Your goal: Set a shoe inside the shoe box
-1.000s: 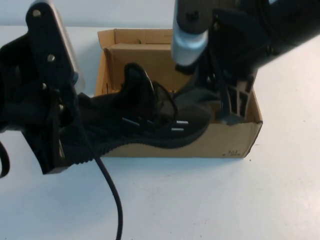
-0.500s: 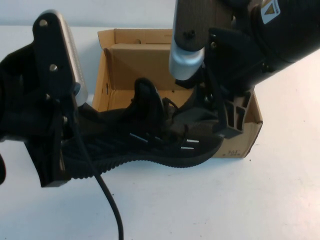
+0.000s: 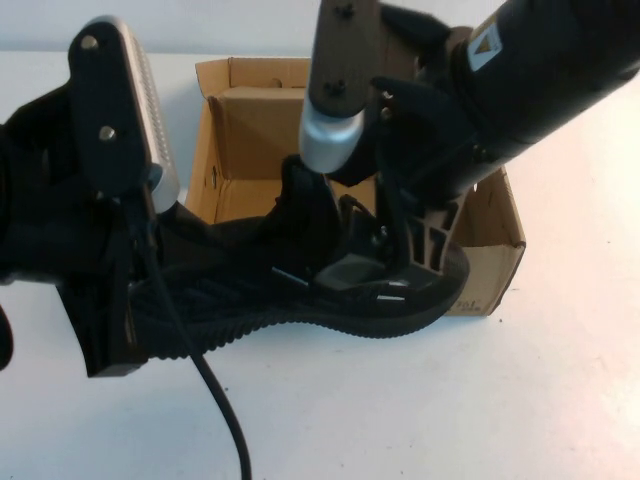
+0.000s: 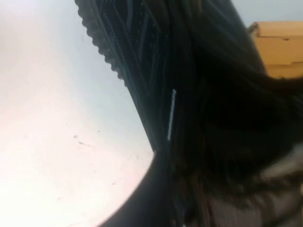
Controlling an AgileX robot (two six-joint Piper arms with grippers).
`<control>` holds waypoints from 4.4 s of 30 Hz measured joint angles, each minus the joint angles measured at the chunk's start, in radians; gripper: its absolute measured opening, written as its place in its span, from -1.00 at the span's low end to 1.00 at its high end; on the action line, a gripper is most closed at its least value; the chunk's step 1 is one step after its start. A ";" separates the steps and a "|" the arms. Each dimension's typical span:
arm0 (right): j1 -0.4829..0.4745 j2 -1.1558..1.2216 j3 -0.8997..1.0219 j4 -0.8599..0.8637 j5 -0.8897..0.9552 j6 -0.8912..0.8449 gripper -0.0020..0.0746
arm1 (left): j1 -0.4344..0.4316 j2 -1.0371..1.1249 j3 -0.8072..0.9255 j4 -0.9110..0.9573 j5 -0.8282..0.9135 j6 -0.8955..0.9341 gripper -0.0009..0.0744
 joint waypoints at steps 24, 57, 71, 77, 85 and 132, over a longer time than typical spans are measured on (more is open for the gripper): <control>0.000 0.072 0.002 0.010 -0.001 0.000 -0.83 | 0.000 -0.003 -0.004 -0.078 -0.052 -0.091 -0.09; -0.237 0.277 -0.350 -0.139 0.014 0.056 -0.86 | 0.000 -0.093 0.013 0.566 -0.002 -0.975 -0.96; -0.237 0.578 -0.578 -0.162 0.014 0.001 -0.86 | 0.000 -0.093 0.025 0.538 0.040 -0.975 -0.98; -0.237 0.648 -0.579 -0.175 0.014 -0.021 -0.86 | 0.000 -0.093 0.025 0.538 0.044 -0.975 -0.98; -0.237 0.707 -0.579 -0.182 -0.015 -0.008 -0.86 | 0.000 -0.093 0.025 0.538 0.050 -0.975 -0.98; -0.234 0.526 -0.587 -0.147 -0.202 0.236 -0.48 | 0.000 -0.093 0.025 0.447 0.023 -0.724 -0.98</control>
